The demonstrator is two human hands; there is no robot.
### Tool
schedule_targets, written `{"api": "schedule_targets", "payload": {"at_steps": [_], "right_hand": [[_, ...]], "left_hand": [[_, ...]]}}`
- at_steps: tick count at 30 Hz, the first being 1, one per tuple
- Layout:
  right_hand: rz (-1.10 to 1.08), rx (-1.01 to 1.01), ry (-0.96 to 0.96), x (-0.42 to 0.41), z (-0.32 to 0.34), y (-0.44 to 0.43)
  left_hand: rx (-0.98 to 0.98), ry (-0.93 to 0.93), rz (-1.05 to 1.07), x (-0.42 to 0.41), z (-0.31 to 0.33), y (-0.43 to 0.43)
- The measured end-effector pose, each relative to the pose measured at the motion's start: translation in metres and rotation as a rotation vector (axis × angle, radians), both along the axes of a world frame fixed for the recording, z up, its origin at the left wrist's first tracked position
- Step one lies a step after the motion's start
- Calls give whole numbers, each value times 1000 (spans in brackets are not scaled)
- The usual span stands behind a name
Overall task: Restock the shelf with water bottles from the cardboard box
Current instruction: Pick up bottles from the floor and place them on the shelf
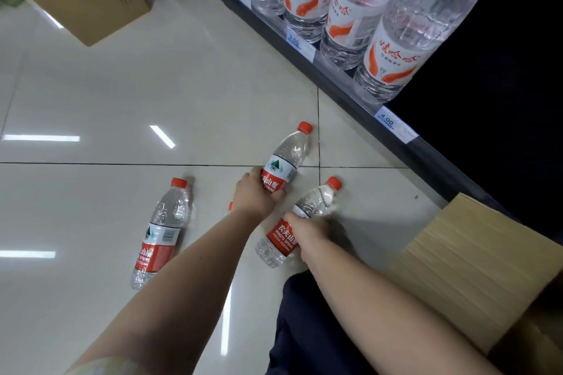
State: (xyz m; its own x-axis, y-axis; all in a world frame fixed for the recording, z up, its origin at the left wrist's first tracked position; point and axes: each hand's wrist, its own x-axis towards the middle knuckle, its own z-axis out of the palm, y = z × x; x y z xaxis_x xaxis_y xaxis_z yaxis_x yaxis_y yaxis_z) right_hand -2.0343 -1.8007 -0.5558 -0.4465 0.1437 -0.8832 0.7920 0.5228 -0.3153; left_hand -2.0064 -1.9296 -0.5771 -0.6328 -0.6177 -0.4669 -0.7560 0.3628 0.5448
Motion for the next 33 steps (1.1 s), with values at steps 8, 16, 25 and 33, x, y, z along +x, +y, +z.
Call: {"api": "schedule_targets", "payload": {"at_steps": [8,16,25,33], "right_hand": [[127,-208,271,-34,56,12],[213,-351,643,-55,251,61],[122,-370,1064,-31,447,161],[-92,-200,1221,-6,529,304]], "left_hand": [[-80,249,74,-11,60,4],[34,541,80,-3,212,55],[89,961,-111,-3,417,145],[186,1070,-264,-14,505,273]]}}
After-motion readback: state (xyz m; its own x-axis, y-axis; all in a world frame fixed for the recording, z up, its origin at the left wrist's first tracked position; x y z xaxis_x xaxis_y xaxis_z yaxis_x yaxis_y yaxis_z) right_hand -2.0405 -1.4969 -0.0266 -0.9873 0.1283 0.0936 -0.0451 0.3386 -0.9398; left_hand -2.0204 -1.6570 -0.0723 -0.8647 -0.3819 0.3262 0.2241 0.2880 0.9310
